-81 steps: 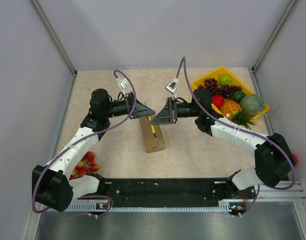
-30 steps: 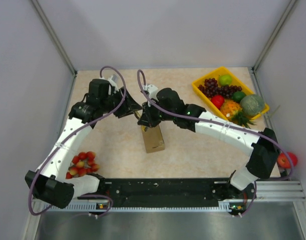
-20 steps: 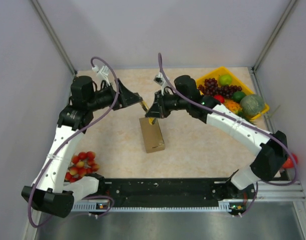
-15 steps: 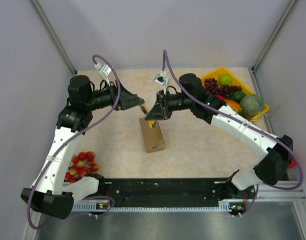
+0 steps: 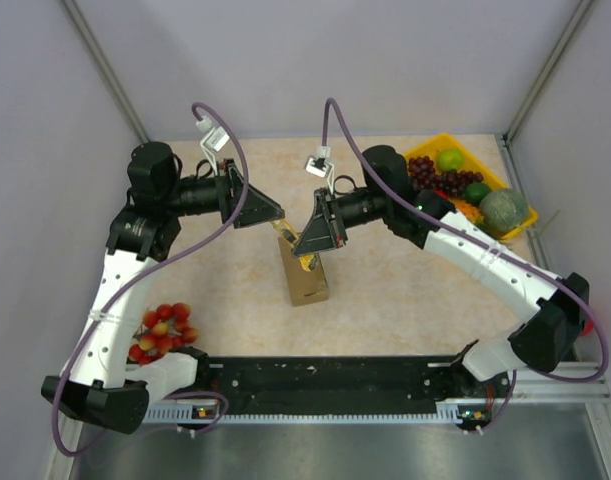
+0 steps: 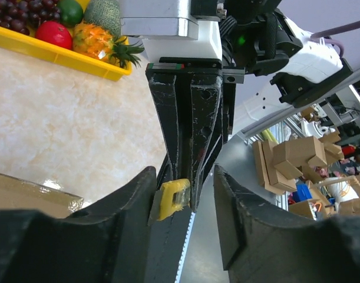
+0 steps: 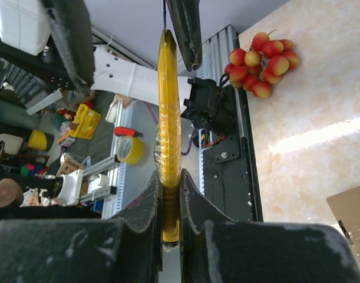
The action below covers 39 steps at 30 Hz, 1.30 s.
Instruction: Unpack the express box
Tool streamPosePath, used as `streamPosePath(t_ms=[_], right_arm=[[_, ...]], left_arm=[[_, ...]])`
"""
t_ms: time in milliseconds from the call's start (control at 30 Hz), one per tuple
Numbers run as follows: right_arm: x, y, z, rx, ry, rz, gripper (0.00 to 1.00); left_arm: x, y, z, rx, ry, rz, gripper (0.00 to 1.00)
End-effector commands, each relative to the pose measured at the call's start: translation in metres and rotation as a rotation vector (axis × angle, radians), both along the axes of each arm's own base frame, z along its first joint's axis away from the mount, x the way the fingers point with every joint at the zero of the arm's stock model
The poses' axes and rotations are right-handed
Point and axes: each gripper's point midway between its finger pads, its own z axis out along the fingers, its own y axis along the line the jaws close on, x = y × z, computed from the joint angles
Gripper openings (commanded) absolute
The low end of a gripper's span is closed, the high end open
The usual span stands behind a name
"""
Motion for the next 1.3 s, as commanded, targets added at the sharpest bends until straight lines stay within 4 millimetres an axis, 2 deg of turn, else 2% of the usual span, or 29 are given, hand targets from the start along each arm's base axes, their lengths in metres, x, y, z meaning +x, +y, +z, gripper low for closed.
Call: streamPosePath(t_ms=[0, 100, 200, 233, 333, 367, 433, 467, 600, 633, 700, 733, 767, 833, 867, 900, 933, 967, 1000, 1033, 1100, 1167, 1200, 1233, 1267], right_arm=[[-0.011, -0.01, 0.036, 0.088, -0.06, 0.044, 0.0], [-0.009, -0.01, 0.038, 0.091, -0.062, 0.042, 0.0], [-0.007, -0.01, 0.038, 0.09, -0.062, 0.033, 0.0], [-0.006, -0.011, 0.039, 0.091, -0.065, 0.029, 0.0], [-0.004, -0.012, 0.038, 0.089, -0.065, 0.018, 0.0], [-0.004, -0.013, 0.039, 0.091, -0.068, 0.014, 0.0], [-0.002, -0.012, 0.039, 0.09, -0.072, 0.005, 0.0], [-0.002, -0.012, 0.04, 0.093, -0.075, 0.007, 0.0], [0.001, -0.013, 0.044, 0.099, -0.089, -0.017, 0.0], [0.004, -0.012, 0.045, 0.099, -0.096, -0.04, 0.03], [0.01, -0.011, 0.048, 0.105, -0.115, -0.085, 0.22], [0.012, -0.012, 0.05, 0.109, -0.114, -0.106, 0.35], [0.015, -0.011, 0.053, 0.125, -0.13, -0.128, 0.59], [0.024, -0.013, 0.055, 0.139, -0.133, -0.211, 0.73], [0.031, -0.012, 0.062, 0.179, -0.163, -0.251, 0.85], [0.042, -0.014, 0.068, 0.211, -0.186, -0.331, 0.88], [0.046, -0.014, 0.054, 0.218, -0.138, -0.373, 0.91], [0.047, -0.019, 0.075, 0.319, -0.186, -0.409, 0.94], [0.057, -0.022, 0.077, 0.349, -0.178, -0.482, 0.95], [0.06, -0.022, 0.064, 0.352, -0.114, -0.513, 0.95], [0.067, -0.025, 0.076, 0.433, -0.112, -0.564, 0.95], [0.063, -0.022, 0.078, 0.47, -0.094, -0.564, 0.94], [0.064, -0.022, 0.086, 0.508, -0.108, -0.573, 0.93], [0.062, -0.021, 0.091, 0.527, -0.123, -0.574, 0.93], [0.062, -0.02, 0.094, 0.545, -0.128, -0.58, 0.92]], left_arm=[[-0.017, 0.001, 0.014, -0.017, -0.081, -0.073, 0.45], [-0.018, 0.001, 0.013, -0.02, -0.07, -0.085, 0.44], [-0.017, 0.0, 0.009, -0.017, -0.06, -0.088, 0.38], [-0.016, 0.0, 0.008, -0.016, -0.055, -0.087, 0.32], [-0.016, 0.0, 0.005, -0.017, -0.046, -0.093, 0.24], [-0.016, -0.001, 0.006, -0.018, -0.047, -0.097, 0.17], [-0.016, -0.001, 0.004, -0.019, -0.044, -0.098, 0.09], [-0.017, -0.001, 0.004, -0.021, -0.044, -0.103, 0.0], [-0.018, -0.002, 0.008, -0.031, -0.053, -0.104, 0.0], [-0.018, -0.002, 0.01, -0.035, -0.056, -0.098, 0.0], [-0.015, -0.002, 0.013, -0.041, -0.063, -0.085, 0.0], [-0.015, -0.002, 0.015, -0.048, -0.05, -0.078, 0.0], [-0.014, -0.002, 0.019, -0.055, -0.066, -0.074, 0.0], [-0.009, -0.002, 0.022, -0.063, -0.053, -0.034, 0.0], [-0.006, -0.002, 0.027, -0.072, -0.07, -0.016, 0.0], [-0.003, -0.002, 0.028, -0.08, -0.071, 0.005, 0.0], [0.0, -0.001, 0.034, -0.095, -0.068, 0.046, 0.0], [0.005, 0.001, 0.038, -0.106, -0.073, 0.084, 0.0], [0.009, 0.001, 0.044, -0.126, -0.101, 0.113, 0.0], [0.013, 0.005, 0.051, -0.154, -0.097, 0.171, 0.0], [0.02, 0.007, 0.059, -0.191, -0.114, 0.23, 0.0], [0.031, 0.013, 0.061, -0.232, -0.088, 0.314, 0.0], [0.036, 0.016, 0.059, -0.244, -0.065, 0.35, 0.0], [0.036, 0.017, 0.067, -0.285, -0.064, 0.367, 0.0], [0.043, 0.019, 0.06, -0.297, -0.033, 0.395, 0.0]])
